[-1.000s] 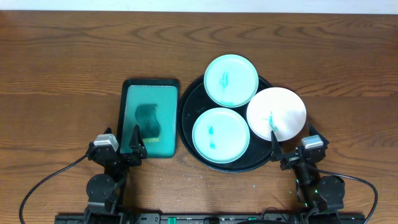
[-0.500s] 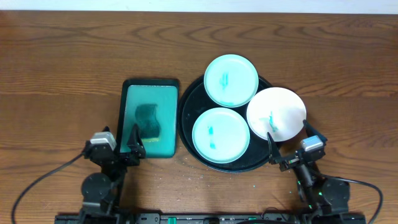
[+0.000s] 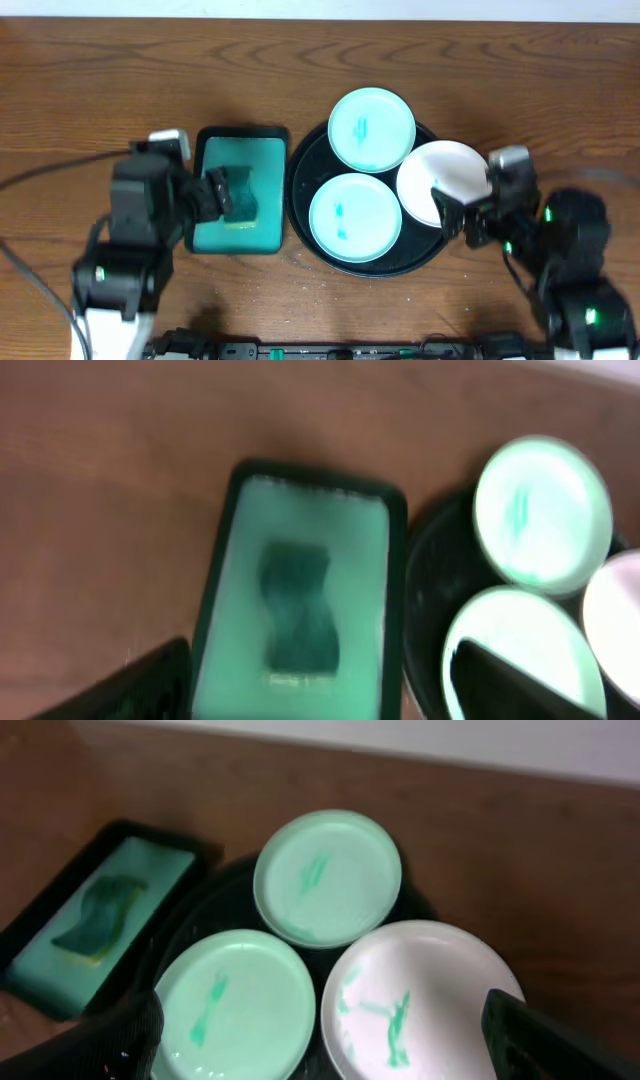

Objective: Clean dirty plates on tray and stack at the side

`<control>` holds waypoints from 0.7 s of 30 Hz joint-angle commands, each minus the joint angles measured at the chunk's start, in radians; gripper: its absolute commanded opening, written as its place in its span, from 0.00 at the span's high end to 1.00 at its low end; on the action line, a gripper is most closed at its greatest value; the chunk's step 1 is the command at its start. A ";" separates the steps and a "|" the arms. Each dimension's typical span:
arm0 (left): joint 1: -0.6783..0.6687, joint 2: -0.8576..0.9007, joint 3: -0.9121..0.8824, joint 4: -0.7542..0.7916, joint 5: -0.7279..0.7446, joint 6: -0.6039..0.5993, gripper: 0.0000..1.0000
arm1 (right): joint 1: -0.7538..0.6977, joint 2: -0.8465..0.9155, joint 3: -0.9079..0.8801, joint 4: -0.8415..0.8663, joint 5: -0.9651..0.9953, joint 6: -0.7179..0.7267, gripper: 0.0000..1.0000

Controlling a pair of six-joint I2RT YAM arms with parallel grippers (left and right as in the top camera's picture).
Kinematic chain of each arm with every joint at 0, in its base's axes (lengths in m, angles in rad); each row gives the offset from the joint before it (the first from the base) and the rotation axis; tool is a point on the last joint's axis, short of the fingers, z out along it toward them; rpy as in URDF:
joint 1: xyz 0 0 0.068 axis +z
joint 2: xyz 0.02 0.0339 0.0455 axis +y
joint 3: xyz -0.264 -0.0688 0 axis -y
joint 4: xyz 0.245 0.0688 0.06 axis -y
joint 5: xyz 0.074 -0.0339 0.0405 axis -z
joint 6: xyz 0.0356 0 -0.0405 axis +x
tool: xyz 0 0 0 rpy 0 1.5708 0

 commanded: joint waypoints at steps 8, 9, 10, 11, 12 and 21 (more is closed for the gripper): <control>0.005 0.167 0.104 -0.200 0.045 0.002 0.17 | 0.007 0.305 0.080 0.018 -0.292 0.145 0.17; 0.005 0.167 0.104 -0.210 0.045 0.002 0.17 | 0.027 0.333 0.072 0.003 -0.290 0.150 0.25; 0.005 0.167 0.104 -0.216 0.045 0.002 0.17 | 0.047 0.354 0.064 -0.012 -0.269 0.159 0.29; 0.005 0.167 0.104 -0.220 0.045 0.002 0.17 | 0.074 0.382 0.052 -0.031 -0.220 0.180 0.31; 0.005 0.167 0.104 -0.220 0.045 0.002 0.17 | 0.099 0.404 0.042 -0.045 -0.162 0.204 0.33; 0.005 0.167 0.104 -0.216 0.045 0.002 0.17 | 0.290 0.688 -0.017 -0.048 0.190 0.430 0.55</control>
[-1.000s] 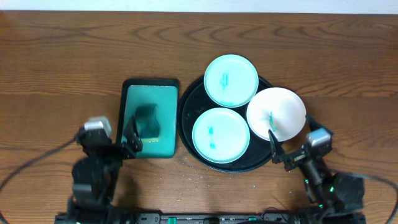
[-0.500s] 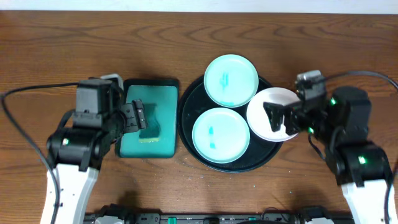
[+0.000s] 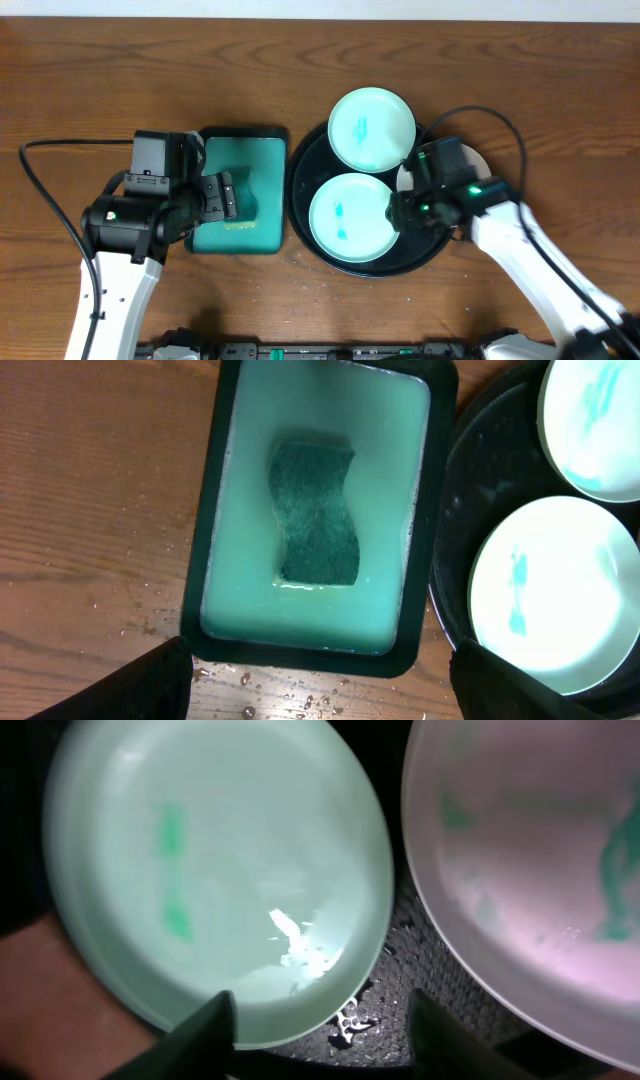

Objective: Clean dirty plates on tray and stack at the side

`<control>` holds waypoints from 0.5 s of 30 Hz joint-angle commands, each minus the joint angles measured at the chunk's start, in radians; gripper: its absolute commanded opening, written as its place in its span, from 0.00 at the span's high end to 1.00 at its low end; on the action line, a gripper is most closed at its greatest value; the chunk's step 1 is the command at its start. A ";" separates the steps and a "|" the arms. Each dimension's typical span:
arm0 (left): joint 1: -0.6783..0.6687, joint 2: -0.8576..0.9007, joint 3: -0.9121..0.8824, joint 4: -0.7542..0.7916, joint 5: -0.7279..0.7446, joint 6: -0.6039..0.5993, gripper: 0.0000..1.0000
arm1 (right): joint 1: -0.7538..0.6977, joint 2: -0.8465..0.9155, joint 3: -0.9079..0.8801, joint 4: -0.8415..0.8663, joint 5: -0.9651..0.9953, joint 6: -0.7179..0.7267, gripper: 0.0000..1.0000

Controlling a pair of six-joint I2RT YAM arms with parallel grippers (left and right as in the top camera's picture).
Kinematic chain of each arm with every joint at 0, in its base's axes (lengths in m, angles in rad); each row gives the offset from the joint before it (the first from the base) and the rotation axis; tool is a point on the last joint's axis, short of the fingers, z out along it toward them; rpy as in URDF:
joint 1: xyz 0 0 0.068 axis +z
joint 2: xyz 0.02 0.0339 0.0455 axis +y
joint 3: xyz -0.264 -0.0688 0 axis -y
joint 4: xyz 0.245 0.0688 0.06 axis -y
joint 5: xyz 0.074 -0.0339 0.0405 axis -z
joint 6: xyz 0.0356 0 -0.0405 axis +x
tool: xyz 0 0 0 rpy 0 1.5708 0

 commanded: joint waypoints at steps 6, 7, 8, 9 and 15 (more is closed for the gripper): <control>0.005 -0.003 0.024 0.000 0.013 0.001 0.17 | 0.029 0.205 -0.004 0.024 0.103 0.232 0.63; 0.005 -0.003 0.024 0.000 0.013 0.001 0.17 | 0.029 0.222 -0.004 0.042 0.100 0.232 0.64; 0.005 -0.003 0.023 0.000 0.013 0.001 0.17 | 0.029 0.235 -0.004 0.054 0.100 0.232 0.65; 0.005 -0.003 0.022 0.000 0.013 0.001 0.17 | 0.029 0.248 -0.004 0.069 0.100 0.232 0.67; 0.005 0.004 0.020 0.000 0.014 0.000 0.17 | 0.029 0.307 -0.006 0.169 0.105 0.233 0.96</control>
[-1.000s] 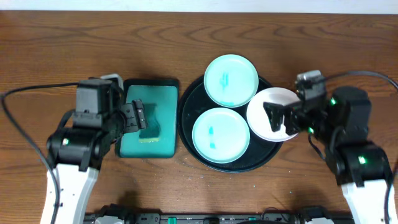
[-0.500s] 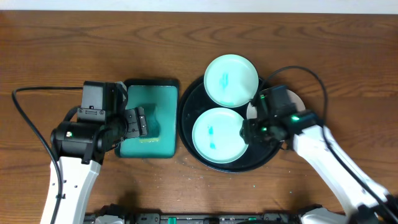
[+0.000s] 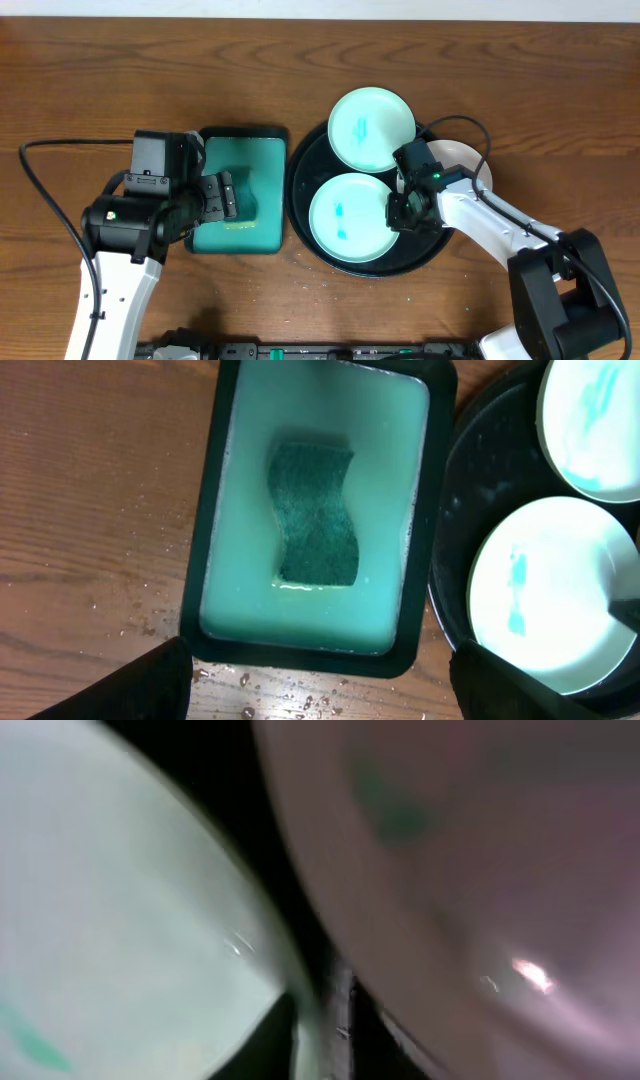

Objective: Clean dirty plates on tray and stack at the side

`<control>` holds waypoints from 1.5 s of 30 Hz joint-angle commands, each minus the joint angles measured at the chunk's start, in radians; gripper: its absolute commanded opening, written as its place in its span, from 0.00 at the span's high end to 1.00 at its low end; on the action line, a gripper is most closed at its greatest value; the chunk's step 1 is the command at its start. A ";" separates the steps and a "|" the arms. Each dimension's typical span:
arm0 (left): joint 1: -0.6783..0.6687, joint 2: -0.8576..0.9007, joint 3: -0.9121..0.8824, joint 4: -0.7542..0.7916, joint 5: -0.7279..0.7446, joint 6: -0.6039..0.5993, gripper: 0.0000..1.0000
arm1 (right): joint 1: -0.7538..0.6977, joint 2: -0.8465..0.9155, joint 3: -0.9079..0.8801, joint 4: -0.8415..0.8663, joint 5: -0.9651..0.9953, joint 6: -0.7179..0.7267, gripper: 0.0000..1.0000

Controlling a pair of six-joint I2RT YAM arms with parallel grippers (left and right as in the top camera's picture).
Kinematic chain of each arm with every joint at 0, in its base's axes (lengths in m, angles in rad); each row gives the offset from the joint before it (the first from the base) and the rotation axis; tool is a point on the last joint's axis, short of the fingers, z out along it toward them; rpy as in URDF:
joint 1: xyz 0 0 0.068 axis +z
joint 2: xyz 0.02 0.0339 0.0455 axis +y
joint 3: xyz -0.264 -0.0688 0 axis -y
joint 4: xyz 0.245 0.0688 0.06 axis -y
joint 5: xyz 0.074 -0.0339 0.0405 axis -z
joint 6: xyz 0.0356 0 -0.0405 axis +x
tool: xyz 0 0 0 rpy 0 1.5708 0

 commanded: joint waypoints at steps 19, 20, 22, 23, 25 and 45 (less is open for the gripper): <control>0.005 0.413 -0.154 0.377 0.011 -0.138 0.38 | 0.006 0.051 -0.003 0.079 0.022 0.033 0.99; 0.005 0.445 -0.154 0.405 0.012 -0.138 0.42 | 0.006 0.051 -0.003 0.079 0.022 0.033 0.99; 0.005 0.505 -0.154 0.428 0.011 -0.138 0.47 | 0.006 0.051 -0.003 0.079 0.022 0.033 0.99; 0.005 0.540 -0.154 0.430 0.011 -0.137 0.48 | 0.006 0.051 -0.003 0.079 0.022 0.033 0.99; 0.005 0.603 -0.154 0.425 0.011 -0.137 0.52 | 0.006 0.051 -0.003 0.079 0.021 0.033 0.99; -0.058 0.381 0.020 0.200 0.000 -0.047 0.93 | 0.005 0.051 -0.003 0.079 0.032 0.033 0.99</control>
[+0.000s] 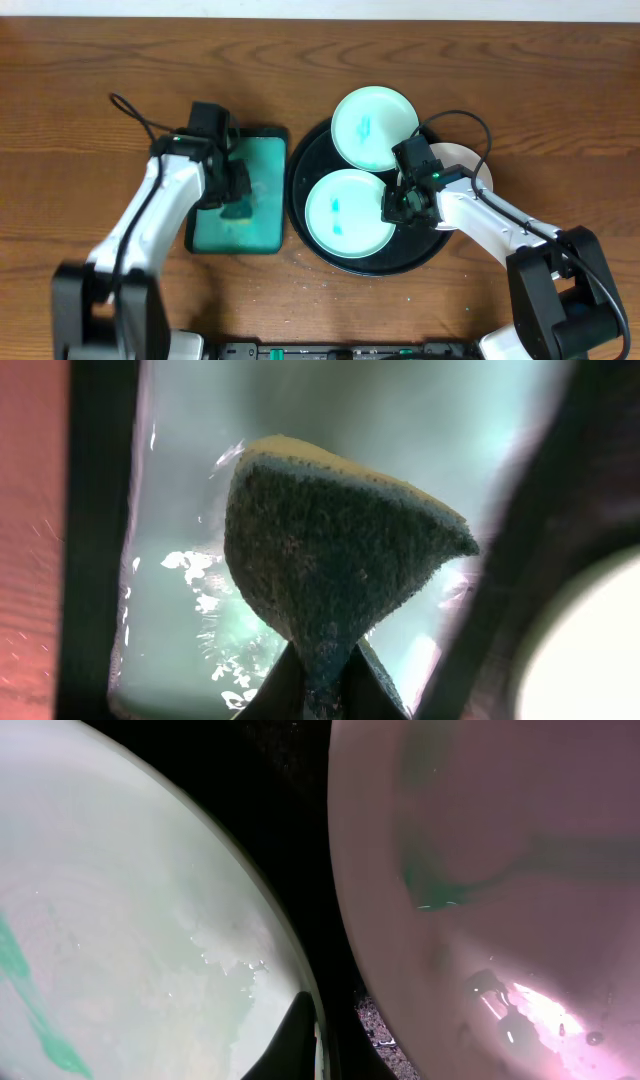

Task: Clean dirty plates on tray and stack at the side
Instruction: 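Grasp the dark green sponge in the basin with the left gripper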

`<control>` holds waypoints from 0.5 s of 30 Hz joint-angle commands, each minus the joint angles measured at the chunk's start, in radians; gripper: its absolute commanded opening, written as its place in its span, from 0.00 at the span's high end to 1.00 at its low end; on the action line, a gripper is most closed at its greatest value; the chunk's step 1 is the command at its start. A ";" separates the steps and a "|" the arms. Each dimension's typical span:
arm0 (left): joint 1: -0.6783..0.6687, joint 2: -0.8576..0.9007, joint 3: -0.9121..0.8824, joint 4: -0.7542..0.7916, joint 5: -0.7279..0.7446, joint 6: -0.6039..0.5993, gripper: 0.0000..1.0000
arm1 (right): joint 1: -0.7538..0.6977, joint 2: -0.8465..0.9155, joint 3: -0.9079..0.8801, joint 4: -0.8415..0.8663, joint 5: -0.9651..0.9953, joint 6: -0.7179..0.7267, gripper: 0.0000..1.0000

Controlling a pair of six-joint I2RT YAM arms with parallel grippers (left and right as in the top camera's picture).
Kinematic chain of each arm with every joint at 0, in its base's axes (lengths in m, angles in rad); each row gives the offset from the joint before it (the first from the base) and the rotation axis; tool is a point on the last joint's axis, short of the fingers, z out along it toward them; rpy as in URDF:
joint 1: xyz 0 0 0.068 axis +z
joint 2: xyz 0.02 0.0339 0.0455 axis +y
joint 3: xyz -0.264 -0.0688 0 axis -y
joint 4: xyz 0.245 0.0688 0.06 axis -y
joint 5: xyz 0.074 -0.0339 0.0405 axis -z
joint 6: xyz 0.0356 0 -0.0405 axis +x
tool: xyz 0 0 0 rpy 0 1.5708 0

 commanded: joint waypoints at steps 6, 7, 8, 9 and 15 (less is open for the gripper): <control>-0.063 -0.095 0.040 -0.004 -0.085 0.050 0.93 | 0.005 0.044 -0.006 0.014 0.048 0.019 0.99; -0.064 -0.093 0.040 -0.004 -0.085 0.050 0.93 | 0.005 0.044 -0.006 0.014 0.048 0.019 0.99; -0.065 -0.090 0.040 -0.004 -0.085 0.050 0.93 | 0.005 0.044 -0.006 0.014 0.048 0.019 0.99; -0.064 -0.087 0.040 -0.004 -0.085 0.050 0.93 | 0.005 0.044 -0.006 0.014 0.048 0.019 0.99; -0.065 -0.086 0.037 -0.002 -0.097 0.045 0.93 | 0.005 0.044 -0.006 0.013 0.048 0.019 0.99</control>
